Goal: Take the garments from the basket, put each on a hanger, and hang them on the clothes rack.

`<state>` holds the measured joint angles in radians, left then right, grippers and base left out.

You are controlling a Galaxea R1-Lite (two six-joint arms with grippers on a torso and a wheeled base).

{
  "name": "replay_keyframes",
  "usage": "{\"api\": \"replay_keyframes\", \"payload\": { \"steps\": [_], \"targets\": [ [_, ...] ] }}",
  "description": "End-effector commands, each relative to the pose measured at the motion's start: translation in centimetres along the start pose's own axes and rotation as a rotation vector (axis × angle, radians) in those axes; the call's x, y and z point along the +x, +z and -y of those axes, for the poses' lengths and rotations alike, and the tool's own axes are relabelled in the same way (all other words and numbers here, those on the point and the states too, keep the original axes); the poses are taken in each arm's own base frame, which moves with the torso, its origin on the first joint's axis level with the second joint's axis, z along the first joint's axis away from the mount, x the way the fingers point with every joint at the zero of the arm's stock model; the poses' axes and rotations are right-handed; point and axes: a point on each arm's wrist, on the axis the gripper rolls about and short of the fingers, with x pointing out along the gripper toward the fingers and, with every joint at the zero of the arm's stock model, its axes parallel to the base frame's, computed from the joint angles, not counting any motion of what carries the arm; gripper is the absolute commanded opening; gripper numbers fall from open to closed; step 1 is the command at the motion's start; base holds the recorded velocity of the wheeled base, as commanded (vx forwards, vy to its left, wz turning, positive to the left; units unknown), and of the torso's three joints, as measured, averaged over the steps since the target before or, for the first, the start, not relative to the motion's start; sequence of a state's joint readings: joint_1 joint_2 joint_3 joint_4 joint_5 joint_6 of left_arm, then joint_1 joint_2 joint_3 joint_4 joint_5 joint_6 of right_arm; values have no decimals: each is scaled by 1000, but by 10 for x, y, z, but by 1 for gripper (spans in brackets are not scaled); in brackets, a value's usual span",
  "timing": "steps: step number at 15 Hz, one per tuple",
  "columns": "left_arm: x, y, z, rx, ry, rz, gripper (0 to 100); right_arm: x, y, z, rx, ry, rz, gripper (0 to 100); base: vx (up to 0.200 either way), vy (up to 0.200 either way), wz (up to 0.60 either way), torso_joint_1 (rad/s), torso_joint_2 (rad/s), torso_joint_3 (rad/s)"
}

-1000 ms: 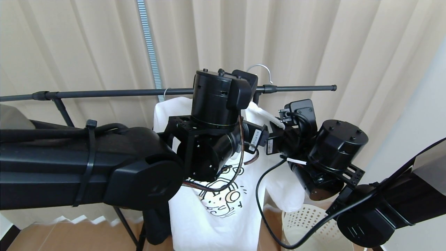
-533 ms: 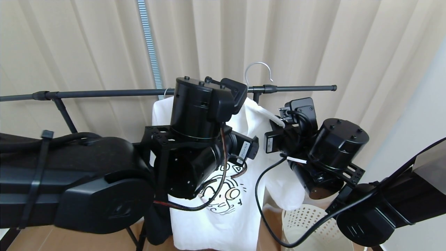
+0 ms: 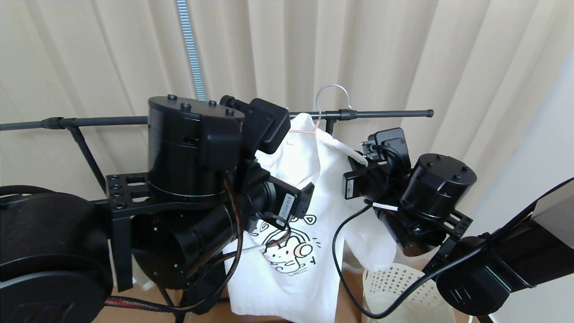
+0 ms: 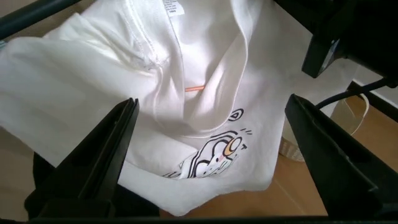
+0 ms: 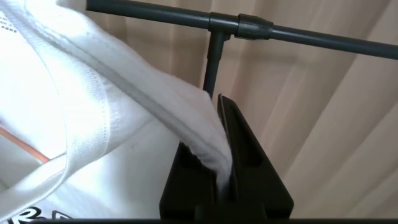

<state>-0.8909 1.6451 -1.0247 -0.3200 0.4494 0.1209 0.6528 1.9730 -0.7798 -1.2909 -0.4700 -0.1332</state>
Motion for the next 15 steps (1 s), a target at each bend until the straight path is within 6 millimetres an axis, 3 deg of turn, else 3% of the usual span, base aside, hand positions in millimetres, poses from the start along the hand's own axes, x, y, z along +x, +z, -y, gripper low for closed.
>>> {"api": "replay_keyframes", "payload": {
  "steps": [1,4,10,15],
  "targets": [
    [-15,3,-7,3,0,26,100,-1,0,1,-1,1,-1,0,0,0,0,0,0,0],
    [-20,6,-12,31,4,42,100,-2,0,2,-2,5,-2,0,0,0,0,0,0,0],
    [-28,3,-66,43,14,67,100,-12,0,20,-15,85,-9,0,0,0,0,0,0,0],
    [-37,-11,-108,18,-160,108,100,-21,0,38,-20,186,-12,0,0,0,0,0,0,0]
  ]
}}
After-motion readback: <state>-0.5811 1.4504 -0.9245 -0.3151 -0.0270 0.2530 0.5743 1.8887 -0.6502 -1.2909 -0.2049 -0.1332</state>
